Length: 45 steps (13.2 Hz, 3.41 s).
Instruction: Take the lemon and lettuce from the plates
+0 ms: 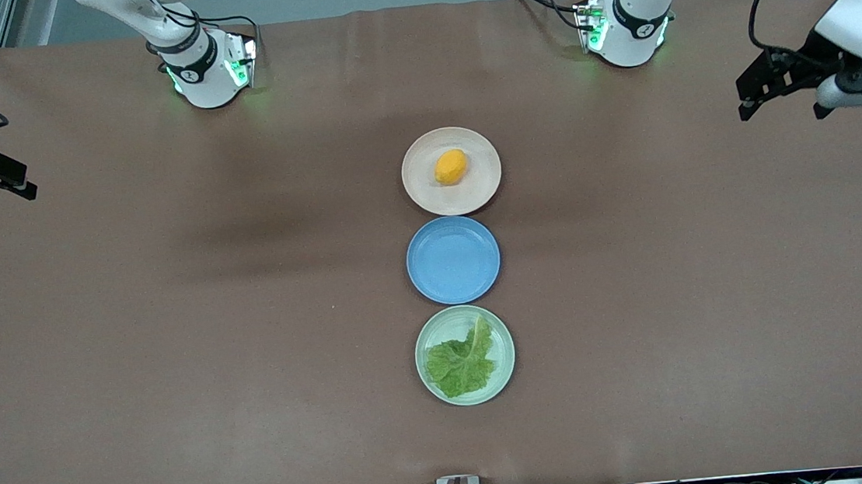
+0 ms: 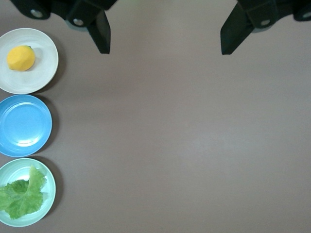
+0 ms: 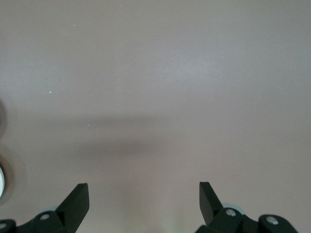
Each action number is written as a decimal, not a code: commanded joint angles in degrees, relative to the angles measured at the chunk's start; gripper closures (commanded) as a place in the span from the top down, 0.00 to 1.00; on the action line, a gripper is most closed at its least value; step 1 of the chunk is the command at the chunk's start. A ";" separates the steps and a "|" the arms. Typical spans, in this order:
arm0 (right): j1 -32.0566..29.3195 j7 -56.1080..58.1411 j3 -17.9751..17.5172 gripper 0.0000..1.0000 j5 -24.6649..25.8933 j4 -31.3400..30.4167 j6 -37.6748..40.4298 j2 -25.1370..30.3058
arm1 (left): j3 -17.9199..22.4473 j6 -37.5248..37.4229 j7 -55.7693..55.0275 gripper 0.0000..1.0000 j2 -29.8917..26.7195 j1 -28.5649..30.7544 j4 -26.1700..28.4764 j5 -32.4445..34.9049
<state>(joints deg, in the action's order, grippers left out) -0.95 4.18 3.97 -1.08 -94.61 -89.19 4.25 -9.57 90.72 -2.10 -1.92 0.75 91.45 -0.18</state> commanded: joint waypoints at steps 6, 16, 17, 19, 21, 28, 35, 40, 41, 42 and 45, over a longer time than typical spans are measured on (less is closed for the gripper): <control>-1.42 0.30 -1.07 1.00 -1.29 0.83 0.42 -1.26 | -1.15 22.53 -3.35 1.00 23.87 -11.54 -4.71 -1.14; 16.13 -39.97 -1.43 1.00 -3.21 -5.22 -0.89 -4.34 | 1.65 48.57 -16.18 1.00 45.07 -26.92 -13.41 6.74; 19.81 -47.27 -1.43 1.00 -4.09 -8.11 -4.12 -3.47 | 1.92 50.24 -16.53 0.96 46.73 -28.16 -13.58 9.55; 28.42 -60.81 -1.43 1.00 -4.19 -13.73 -11.15 -2.93 | 2.10 54.64 -16.62 0.91 48.93 -28.87 -13.23 13.17; 36.86 -72.68 -1.43 1.00 -4.19 -20.32 -23.07 -3.28 | 2.19 57.97 -16.62 0.82 51.92 -29.14 -13.41 14.68; 56.56 -98.37 -1.08 1.00 -3.14 -20.11 -51.59 -24.86 | 6.85 64.32 -16.71 0.56 55.80 -32.48 -13.85 14.51; 60.89 -106.04 -1.16 1.00 -2.70 -7.71 -51.79 -39.48 | 7.46 66.34 -16.71 0.37 57.56 -32.56 -14.20 14.42; 63.52 -108.07 -1.16 0.86 -2.78 -6.82 -51.18 -41.25 | 7.46 66.34 -18.99 0.00 57.39 -32.56 -14.29 14.33; 63.88 -108.16 -1.25 0.70 -2.78 -6.82 -51.09 -41.25 | 7.64 66.26 -18.56 0.00 56.60 -32.48 -14.29 14.68; 63.88 -107.99 -1.16 0.38 -2.87 -6.82 -51.00 -41.16 | 7.73 65.73 -18.12 0.00 55.37 -32.13 -14.29 14.68; 62.22 -105.71 -0.64 0.02 -2.87 -6.38 -47.15 -39.50 | 7.73 61.36 -17.94 0.00 51.07 -31.34 -14.29 14.33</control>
<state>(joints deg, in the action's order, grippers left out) 62.21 -102.43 2.53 -4.53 -101.38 -139.42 -36.86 -2.31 155.91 -19.31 53.20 -30.65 76.34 13.41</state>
